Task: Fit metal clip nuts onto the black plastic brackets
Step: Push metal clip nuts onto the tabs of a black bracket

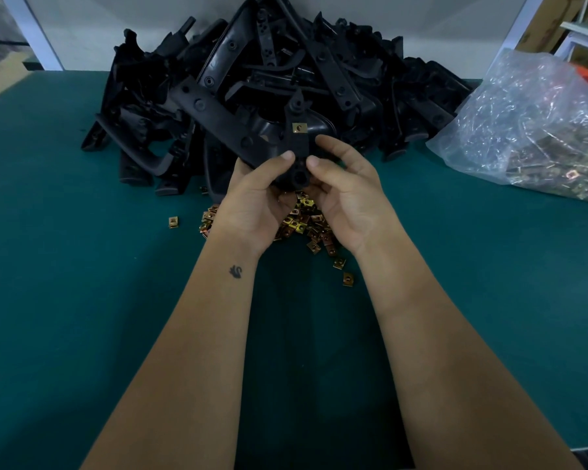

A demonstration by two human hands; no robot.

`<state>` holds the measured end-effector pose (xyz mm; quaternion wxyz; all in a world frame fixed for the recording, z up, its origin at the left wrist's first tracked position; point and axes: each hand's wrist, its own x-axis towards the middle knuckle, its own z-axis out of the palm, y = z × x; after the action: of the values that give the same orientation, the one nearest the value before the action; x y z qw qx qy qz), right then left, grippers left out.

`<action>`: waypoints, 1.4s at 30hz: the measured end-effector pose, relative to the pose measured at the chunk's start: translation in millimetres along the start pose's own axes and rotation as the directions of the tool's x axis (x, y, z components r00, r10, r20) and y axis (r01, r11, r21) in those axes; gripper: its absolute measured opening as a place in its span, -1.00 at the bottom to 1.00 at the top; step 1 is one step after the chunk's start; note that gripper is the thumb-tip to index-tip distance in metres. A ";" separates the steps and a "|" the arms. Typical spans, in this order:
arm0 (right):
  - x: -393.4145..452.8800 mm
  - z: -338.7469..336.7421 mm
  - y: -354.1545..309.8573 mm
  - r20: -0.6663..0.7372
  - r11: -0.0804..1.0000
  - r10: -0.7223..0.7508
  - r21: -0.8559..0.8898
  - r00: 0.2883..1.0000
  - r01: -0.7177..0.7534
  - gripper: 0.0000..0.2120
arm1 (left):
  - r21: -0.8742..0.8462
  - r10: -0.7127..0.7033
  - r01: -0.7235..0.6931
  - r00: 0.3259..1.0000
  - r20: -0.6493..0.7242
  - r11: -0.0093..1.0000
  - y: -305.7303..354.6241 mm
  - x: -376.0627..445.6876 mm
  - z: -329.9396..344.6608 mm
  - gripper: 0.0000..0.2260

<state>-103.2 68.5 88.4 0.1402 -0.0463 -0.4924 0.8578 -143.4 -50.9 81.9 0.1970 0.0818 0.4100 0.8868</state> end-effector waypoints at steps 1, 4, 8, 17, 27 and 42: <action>-0.7 -0.8 -0.7 0.000 1.000 0.007 -0.027 1.000 -0.007 -0.70 | 0.011 -0.005 0.005 1.000 0.013 1.000 0.5 -0.6 -0.3 -0.71; -2.3 -2.2 -2.0 0.007 0.998 0.031 -0.049 0.999 -0.031 -0.68 | 0.040 -0.028 0.025 0.998 0.055 0.999 1.5 -2.3 -0.5 -0.74; -2.9 -4.1 -3.7 0.001 0.998 0.033 -0.051 0.999 -0.033 -0.68 | 0.072 -0.037 0.032 0.996 0.077 0.997 0.8 -4.1 0.0 -0.71; -2.6 -8.4 -6.6 0.028 0.998 0.036 -0.051 0.999 -0.034 -0.65 | 0.095 -0.070 0.058 0.990 0.125 0.994 1.0 -4.6 -1.2 -0.73; -1.8 -3.5 -2.6 0.038 0.999 0.017 -0.040 0.999 -0.016 -0.79 | 0.153 -0.040 0.018 0.988 0.146 0.988 -1.6 -4.7 -0.6 -0.70; -4.4 5.5 7.3 -0.040 0.776 -0.327 -0.581 0.944 0.244 -0.92 | -0.200 -0.046 0.036 0.998 -0.045 0.979 -0.4 0.4 -3.6 -0.83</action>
<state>-101.6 59.2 84.7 0.2824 -0.0702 -0.7157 0.6349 -144.8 -53.0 79.2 0.2122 0.0313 0.3256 0.9209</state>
